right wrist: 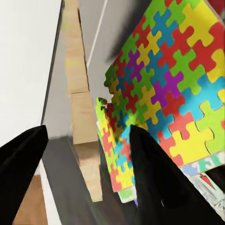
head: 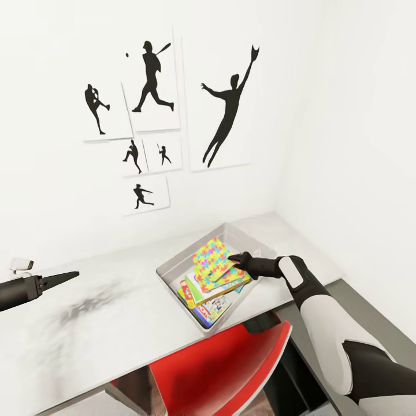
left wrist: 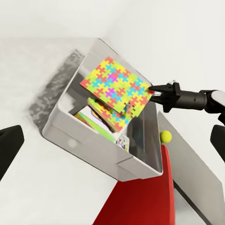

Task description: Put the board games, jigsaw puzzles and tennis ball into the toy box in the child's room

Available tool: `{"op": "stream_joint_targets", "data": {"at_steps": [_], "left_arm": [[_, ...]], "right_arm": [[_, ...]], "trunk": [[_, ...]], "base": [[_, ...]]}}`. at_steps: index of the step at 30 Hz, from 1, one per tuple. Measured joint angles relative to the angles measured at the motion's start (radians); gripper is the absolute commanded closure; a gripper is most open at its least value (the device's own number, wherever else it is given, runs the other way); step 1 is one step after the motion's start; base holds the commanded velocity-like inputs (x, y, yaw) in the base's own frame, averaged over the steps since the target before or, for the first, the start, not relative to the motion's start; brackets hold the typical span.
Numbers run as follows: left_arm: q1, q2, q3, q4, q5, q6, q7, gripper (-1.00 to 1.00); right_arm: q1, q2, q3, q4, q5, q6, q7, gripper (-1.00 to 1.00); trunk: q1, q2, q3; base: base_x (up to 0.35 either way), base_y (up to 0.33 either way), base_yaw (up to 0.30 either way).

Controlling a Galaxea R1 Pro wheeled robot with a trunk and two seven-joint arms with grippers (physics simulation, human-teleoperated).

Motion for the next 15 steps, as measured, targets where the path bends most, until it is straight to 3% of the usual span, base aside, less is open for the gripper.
{"op": "stream_joint_targets", "data": {"at_steps": [15], "left_arm": [[-0.001,0.000,0.000,0.000,0.001,0.000,0.000,-1.00]], "right_arm": [[0.000,-0.009,0.000,0.000,-0.004,0.006,0.006,-1.00]], "trunk": [[0.000,0.000,0.000]], "base": [[0.000,0.000,0.000]]}}
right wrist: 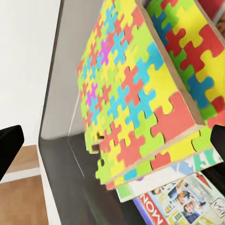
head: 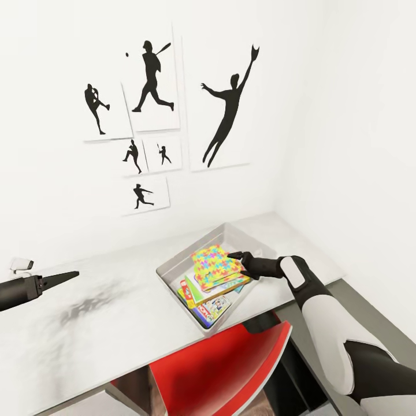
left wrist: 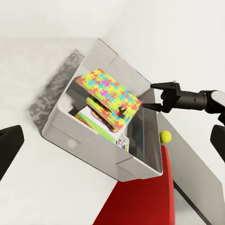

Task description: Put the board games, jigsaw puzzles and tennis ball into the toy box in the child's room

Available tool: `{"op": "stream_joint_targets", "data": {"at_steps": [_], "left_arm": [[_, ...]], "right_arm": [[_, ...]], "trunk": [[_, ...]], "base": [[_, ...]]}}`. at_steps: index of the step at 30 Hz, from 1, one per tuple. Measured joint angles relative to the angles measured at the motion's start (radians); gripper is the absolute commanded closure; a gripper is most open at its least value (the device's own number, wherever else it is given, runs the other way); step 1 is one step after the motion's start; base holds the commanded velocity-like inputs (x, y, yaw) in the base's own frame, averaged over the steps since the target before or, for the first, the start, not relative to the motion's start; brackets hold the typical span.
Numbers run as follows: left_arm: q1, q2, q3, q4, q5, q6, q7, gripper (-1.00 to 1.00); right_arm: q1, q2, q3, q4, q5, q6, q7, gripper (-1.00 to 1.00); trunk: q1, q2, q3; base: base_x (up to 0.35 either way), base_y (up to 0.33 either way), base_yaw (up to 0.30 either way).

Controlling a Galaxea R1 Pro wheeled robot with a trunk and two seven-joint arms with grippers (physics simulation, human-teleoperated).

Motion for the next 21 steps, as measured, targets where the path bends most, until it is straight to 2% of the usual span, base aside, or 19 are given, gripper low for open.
{"op": "stream_joint_targets", "data": {"at_steps": [14,18,21], "left_arm": [[0.001,0.000,0.000,0.000,0.002,0.000,0.000,-1.00],[0.000,0.000,0.000,0.000,0.002,0.000,0.000,-1.00],[0.000,0.000,0.000,0.000,0.003,0.000,0.000,-1.00]], "right_arm": [[0.006,-0.003,-0.006,-0.007,-0.009,0.021,0.012,-1.00],[0.014,-0.005,-0.006,-0.055,-0.009,0.022,0.053,-1.00],[0.034,-0.005,-0.006,-0.135,-0.009,0.026,0.110,-1.00]], "trunk": [[0.000,0.000,0.001],[0.000,0.000,0.006],[0.000,0.000,0.011]], "base": [[-0.077,0.000,-0.012],[-0.004,0.000,-0.134],[-0.001,0.000,-0.158]]}}
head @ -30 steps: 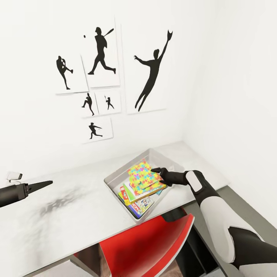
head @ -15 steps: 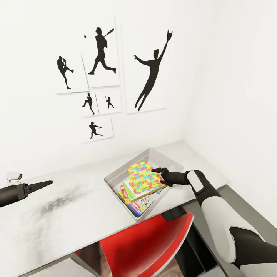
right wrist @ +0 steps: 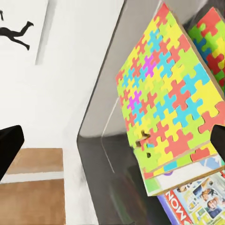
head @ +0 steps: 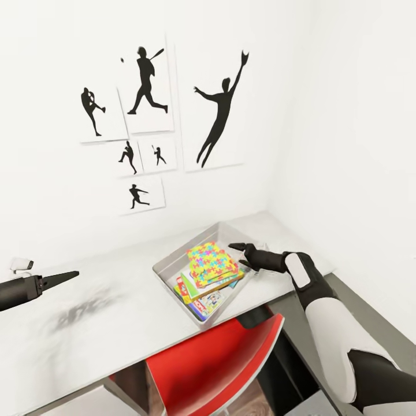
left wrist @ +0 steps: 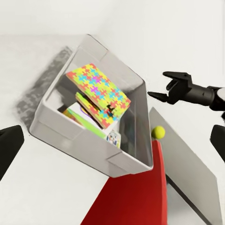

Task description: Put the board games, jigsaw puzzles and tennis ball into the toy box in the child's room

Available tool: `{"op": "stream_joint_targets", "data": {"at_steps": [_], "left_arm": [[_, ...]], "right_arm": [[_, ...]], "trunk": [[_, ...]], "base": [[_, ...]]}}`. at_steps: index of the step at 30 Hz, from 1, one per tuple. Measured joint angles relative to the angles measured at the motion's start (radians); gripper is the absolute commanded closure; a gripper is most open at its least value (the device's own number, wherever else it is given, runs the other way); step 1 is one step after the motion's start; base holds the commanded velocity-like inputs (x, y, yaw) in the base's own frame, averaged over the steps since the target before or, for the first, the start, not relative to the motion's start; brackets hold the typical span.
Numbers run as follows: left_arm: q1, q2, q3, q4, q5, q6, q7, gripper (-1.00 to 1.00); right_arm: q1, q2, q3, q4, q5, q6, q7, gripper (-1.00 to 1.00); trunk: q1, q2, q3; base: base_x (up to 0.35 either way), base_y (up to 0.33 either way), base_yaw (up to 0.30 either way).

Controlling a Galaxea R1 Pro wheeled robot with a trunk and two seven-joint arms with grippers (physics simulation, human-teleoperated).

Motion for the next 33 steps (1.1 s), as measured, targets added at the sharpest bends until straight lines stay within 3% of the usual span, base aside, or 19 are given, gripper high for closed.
{"op": "stream_joint_targets", "data": {"at_steps": [7,12,18,22,25,29,32,33], "left_arm": [[0.000,0.000,0.000,0.000,0.000,0.000,0.000,-1.00],[0.000,0.000,0.001,0.000,0.001,0.000,0.000,-1.00],[0.000,0.001,0.003,0.000,0.003,-0.007,0.000,-1.00],[0.000,0.001,0.004,0.000,0.004,-0.017,0.000,-1.00],[0.000,0.001,0.004,0.000,0.004,-0.019,0.000,-1.00],[0.000,0.002,0.004,0.000,0.003,-0.020,0.000,-1.00],[0.000,0.002,0.004,0.000,0.003,-0.020,0.000,-1.00],[0.000,0.002,0.005,0.000,0.003,-0.020,0.000,-1.00]], "right_arm": [[0.050,0.000,-0.004,-0.114,0.001,0.036,0.108,-1.00],[0.133,-0.003,-0.006,-0.252,0.003,0.053,0.218,-1.00],[0.309,-0.090,-0.025,-0.468,0.005,0.052,0.341,-1.00],[0.389,-0.115,-0.088,-0.512,0.016,0.039,0.388,-1.00],[0.393,-0.115,-0.107,-0.519,0.032,0.038,0.334,-1.00],[0.389,-0.107,-0.109,-0.524,0.040,0.041,0.174,-1.00],[0.372,-0.102,-0.109,-0.519,0.033,0.043,0.017,-1.00],[0.370,-0.101,-0.109,-0.519,0.032,0.044,-0.004,-1.00]], "trunk": [[0.000,0.000,0.010],[0.000,0.000,0.017],[0.000,0.000,0.026],[0.000,0.000,0.032],[0.000,0.000,0.036],[0.000,0.000,0.042],[0.000,0.000,0.045],[0.000,0.000,0.046]], "base": [[-0.010,0.000,-0.170],[-0.168,0.000,-0.175],[-0.097,0.000,-0.181],[-0.011,0.000,-0.185],[-0.001,0.000,-0.186],[0.050,0.008,-0.187],[0.116,0.056,-0.109],[0.099,0.044,-0.062]]}}
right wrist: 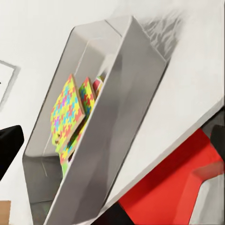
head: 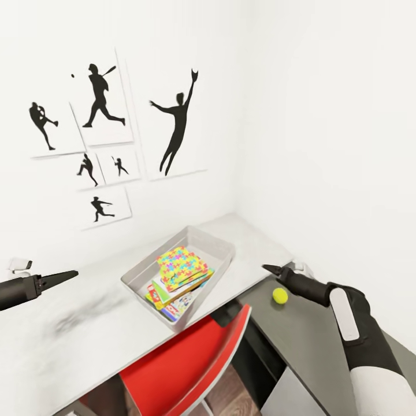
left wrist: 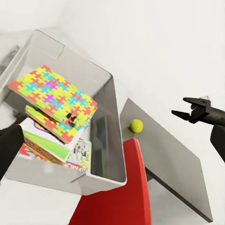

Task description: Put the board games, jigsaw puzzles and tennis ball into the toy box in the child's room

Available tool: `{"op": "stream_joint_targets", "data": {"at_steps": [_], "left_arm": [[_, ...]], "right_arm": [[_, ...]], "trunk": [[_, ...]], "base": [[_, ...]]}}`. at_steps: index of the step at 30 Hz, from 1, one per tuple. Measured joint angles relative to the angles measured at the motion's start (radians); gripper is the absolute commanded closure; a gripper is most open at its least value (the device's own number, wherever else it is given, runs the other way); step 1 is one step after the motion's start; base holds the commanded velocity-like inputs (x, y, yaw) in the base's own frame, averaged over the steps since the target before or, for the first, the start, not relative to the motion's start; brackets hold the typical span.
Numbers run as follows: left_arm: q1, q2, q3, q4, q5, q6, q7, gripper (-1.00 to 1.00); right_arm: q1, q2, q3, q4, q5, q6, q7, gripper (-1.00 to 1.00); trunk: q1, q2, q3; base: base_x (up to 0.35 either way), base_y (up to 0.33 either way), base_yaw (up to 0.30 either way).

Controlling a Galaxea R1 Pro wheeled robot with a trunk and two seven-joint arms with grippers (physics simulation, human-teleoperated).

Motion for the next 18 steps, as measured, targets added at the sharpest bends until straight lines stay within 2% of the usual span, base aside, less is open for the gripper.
{"op": "stream_joint_targets", "data": {"at_steps": [2,4,14,18], "left_arm": [[0.000,0.000,0.000,0.000,0.000,0.000,0.000,-1.00],[0.000,0.000,0.000,0.000,0.000,0.000,0.000,-1.00],[0.000,0.000,0.002,0.000,0.000,0.000,0.000,-1.00],[0.000,0.001,0.004,0.000,0.000,0.000,0.000,-1.00]], "right_arm": [[-0.010,0.002,0.001,0.002,-0.001,0.001,-0.057,-1.00],[-0.021,0.002,0.000,0.002,0.000,0.002,-0.085,-1.00],[-0.053,0.003,0.002,0.005,0.001,0.004,-0.161,-1.00],[-0.060,0.004,0.013,0.008,0.000,0.004,-0.211,-1.00]], "trunk": [[0.000,0.000,0.001],[0.000,0.000,0.001],[0.000,0.000,0.001],[0.000,0.000,0.001]], "base": [[0.046,0.020,-0.029],[0.023,0.010,-0.015],[0.006,0.003,-0.004],[0.000,0.000,0.000]]}}
